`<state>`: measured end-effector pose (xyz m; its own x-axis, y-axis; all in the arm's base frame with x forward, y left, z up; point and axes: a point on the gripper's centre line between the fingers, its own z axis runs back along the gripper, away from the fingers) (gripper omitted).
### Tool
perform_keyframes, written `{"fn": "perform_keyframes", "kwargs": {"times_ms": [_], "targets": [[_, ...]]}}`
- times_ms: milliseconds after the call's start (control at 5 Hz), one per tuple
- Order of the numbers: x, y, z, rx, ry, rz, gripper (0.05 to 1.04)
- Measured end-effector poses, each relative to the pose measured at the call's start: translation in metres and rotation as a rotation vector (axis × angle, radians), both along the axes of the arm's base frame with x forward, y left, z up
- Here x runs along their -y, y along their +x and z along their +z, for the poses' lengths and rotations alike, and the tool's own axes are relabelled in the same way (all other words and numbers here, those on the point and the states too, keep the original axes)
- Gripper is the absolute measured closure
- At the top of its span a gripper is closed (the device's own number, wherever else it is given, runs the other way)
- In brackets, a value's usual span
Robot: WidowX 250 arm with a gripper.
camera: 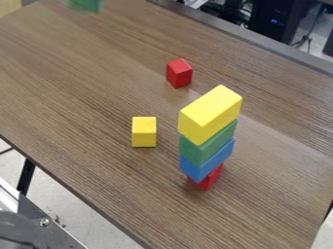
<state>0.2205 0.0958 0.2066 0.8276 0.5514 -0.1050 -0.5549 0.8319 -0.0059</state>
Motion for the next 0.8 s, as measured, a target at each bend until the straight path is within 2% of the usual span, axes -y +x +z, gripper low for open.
{"fn": "perform_keyframes", "kwargs": {"times_ms": [200, 400, 600, 800], "targets": [[-0.031, 0.027, -0.014, 0.126, -0.007, 0.042, 0.503], [-0.049, 0.071, -0.03, 0.294, 0.038, 0.062, 0.503], [-0.051, 0.103, -0.059, 0.329, 0.074, 0.047, 0.503], [-0.033, 0.126, -0.086, 0.24, 0.095, -0.068, 0.503]]}}
